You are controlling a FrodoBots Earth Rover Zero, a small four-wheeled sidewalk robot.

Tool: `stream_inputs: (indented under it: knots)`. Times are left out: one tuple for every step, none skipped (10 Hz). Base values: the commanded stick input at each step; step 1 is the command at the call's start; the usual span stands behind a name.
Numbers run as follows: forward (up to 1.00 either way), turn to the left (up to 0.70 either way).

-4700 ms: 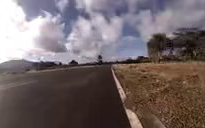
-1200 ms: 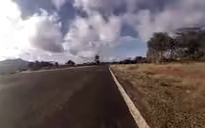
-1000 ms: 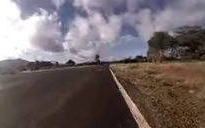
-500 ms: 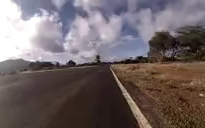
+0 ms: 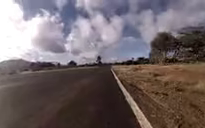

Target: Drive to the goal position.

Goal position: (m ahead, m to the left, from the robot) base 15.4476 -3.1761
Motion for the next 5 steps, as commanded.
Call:
stream_inputs:
  knots:
    - [0.5,-0.5]
    - [0.5,-0.5]
    - [0.5,-0.5]
    - [0.5,-0.5]
    - [0.5,-0.5]
